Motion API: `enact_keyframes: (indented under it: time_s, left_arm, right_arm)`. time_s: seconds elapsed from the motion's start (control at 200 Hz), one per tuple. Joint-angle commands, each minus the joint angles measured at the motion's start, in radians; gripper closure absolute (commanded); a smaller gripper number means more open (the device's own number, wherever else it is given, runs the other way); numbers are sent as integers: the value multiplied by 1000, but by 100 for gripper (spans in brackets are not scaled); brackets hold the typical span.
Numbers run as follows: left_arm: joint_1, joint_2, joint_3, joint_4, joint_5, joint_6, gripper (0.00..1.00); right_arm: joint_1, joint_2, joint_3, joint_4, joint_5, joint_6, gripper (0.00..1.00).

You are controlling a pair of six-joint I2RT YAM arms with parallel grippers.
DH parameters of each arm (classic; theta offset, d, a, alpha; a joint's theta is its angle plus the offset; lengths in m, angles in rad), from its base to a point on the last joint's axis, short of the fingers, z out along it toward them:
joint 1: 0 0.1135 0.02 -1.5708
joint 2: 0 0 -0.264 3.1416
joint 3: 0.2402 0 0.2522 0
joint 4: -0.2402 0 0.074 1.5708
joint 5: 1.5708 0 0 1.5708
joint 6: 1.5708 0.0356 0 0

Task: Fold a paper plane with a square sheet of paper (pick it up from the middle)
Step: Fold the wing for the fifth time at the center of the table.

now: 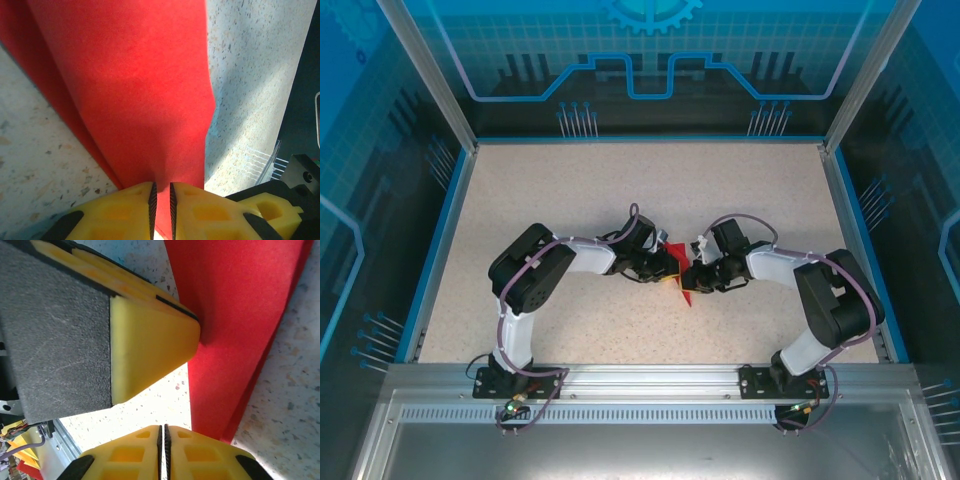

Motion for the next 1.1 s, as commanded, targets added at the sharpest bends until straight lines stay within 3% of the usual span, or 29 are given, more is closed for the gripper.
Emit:
enact_keyframes:
  time_s: [0.0, 0.515, 1.09]
  left_arm:
    - [-1, 36, 5, -91, -56, 14, 82]
    - [0, 44, 8, -114, -78, 5, 82]
    - [0, 90, 108, -339, -174, 10, 83]
  right_arm:
    - [18, 24, -12, -45, 17, -21, 87]
    - [38, 82, -19, -83, 41, -37, 87]
    - [70, 28, -96, -193, 105, -9, 88]
